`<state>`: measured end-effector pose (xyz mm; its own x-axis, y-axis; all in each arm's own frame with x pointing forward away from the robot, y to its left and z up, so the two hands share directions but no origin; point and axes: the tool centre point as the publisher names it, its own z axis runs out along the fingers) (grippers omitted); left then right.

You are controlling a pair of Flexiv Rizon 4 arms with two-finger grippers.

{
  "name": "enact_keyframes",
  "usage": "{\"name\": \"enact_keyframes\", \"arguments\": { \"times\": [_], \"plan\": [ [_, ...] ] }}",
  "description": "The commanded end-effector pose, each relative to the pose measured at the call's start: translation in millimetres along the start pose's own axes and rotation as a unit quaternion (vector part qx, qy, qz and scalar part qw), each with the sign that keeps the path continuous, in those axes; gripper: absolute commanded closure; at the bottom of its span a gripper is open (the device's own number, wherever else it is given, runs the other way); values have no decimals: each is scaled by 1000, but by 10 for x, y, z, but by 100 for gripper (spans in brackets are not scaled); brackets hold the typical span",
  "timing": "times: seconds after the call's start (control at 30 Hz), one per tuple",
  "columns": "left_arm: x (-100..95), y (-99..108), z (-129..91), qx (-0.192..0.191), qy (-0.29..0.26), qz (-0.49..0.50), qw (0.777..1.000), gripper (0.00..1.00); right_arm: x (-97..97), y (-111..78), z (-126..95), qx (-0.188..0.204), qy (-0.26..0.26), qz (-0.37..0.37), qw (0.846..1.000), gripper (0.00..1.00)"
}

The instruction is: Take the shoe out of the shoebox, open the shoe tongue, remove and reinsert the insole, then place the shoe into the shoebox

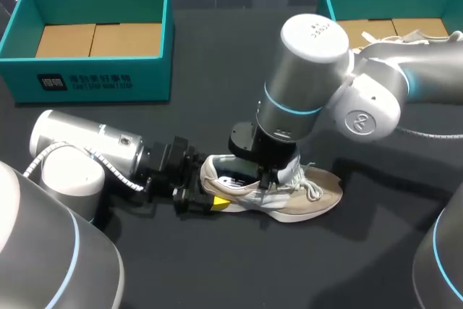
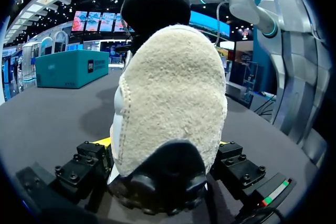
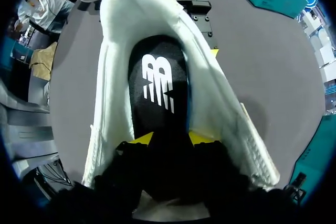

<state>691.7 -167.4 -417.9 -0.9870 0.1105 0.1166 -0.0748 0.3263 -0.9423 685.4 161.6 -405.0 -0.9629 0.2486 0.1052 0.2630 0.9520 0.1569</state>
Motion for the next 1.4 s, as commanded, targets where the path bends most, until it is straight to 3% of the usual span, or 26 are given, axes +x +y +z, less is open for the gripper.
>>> {"name": "enact_keyframes", "arguments": {
  "times": [0.03,0.07,0.1,0.43,1.03,1.4],
  "plan": [
    [-15,0,18,0,0,0,1000,100,98,-38,199,-1,-1,2,1000,80],
    [-15,0,18,0,0,0,1000,100,98,-42,198,-1,0,2,1000,98],
    [-15,0,18,0,0,0,1000,100,97,-44,197,-1,0,2,1000,100],
    [-15,0,18,0,0,0,1000,100,69,-141,-11,-26,-29,-4,999,100],
    [-15,0,18,0,0,0,1000,100,-3,-206,-274,-126,-75,-64,987,100],
    [-15,0,18,0,0,0,1000,100,-69,-233,-339,-145,-79,-92,982,100]
  ]
}}
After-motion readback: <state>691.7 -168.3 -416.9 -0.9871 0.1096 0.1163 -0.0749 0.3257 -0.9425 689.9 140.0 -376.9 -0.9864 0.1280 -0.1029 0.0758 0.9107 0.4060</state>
